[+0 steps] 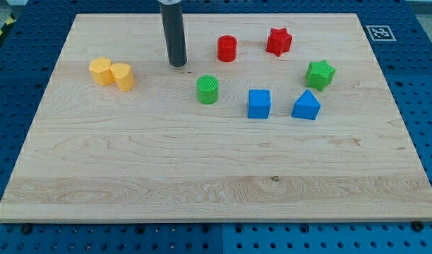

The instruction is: Push the blue cube to the bottom side of the board

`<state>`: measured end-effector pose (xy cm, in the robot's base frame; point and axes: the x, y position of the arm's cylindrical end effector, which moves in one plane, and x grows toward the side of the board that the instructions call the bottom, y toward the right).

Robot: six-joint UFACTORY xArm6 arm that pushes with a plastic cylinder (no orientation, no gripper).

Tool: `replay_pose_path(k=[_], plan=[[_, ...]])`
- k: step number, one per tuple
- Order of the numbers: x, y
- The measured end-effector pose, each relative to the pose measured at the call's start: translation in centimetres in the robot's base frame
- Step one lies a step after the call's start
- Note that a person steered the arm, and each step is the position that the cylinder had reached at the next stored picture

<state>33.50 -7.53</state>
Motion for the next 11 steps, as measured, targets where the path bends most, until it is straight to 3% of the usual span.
replay_pose_path(k=[2, 5, 7, 11], plan=[[1.5, 7.3], [8.0, 14.2], [8.9, 13.9], [17.7, 11.8]])
